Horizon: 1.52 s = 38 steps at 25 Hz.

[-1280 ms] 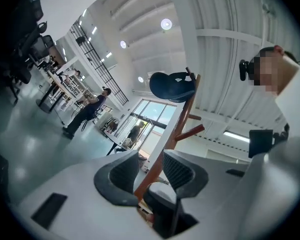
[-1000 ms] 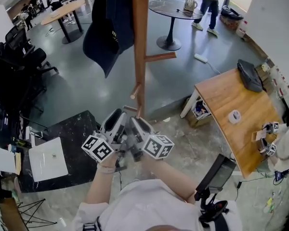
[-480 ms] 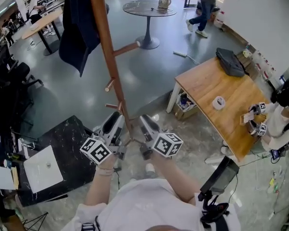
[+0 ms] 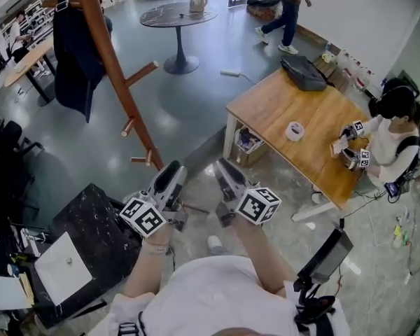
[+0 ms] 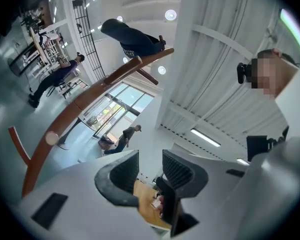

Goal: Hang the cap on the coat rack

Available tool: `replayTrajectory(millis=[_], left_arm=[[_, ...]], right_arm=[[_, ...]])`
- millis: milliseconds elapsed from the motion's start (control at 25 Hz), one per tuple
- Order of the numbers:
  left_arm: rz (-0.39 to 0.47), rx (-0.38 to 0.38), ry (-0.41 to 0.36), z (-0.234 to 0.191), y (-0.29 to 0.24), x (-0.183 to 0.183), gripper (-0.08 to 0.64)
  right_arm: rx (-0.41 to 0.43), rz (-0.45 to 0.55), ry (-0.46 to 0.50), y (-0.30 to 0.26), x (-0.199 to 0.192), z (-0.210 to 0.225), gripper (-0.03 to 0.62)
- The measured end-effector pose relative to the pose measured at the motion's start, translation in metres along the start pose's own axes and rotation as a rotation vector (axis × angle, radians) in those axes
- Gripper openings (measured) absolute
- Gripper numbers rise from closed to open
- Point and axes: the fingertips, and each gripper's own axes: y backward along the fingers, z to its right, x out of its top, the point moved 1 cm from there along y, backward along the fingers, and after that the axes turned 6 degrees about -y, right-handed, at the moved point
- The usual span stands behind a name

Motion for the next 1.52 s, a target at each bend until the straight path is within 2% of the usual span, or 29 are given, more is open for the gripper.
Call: replayTrajectory(millis=[320,560,960,1200,1400,1520], left_arm=[[-0.054,-0.12,0.032,0.027,-0.026,-0.019,0.13],[-0.075,-0.181,0.042,0.043,-0.037,-0.025,0.093],[-0.085,-0.192,0.043,0.046,-0.039,-0.024,0.009],[-0.085,-0.245,0.04,0.062,-0.039,-0.023,0.008],[-0.137,-0.257,-0.027,0.073,-0.041,-0.027,0.009],[-0.135,-0.267,0.022,0.073,-0.042,-0.026,0.008]], right_arm=[[-0.028,0.035,0.124,0.025,0.031,-0.003,0.104],[-0.053,0.051,0.142,0.039,0.037,-0.002,0.098],[-0.062,0.037,0.179,0.04,0.036,-0.005,0.069],[-0.051,0.027,0.174,0.043,0.035,-0.006,0.069],[-0.046,0.026,0.175,0.045,0.036,-0.006,0.069],[-0.045,0.025,0.176,0.045,0.036,-0.006,0.069]])
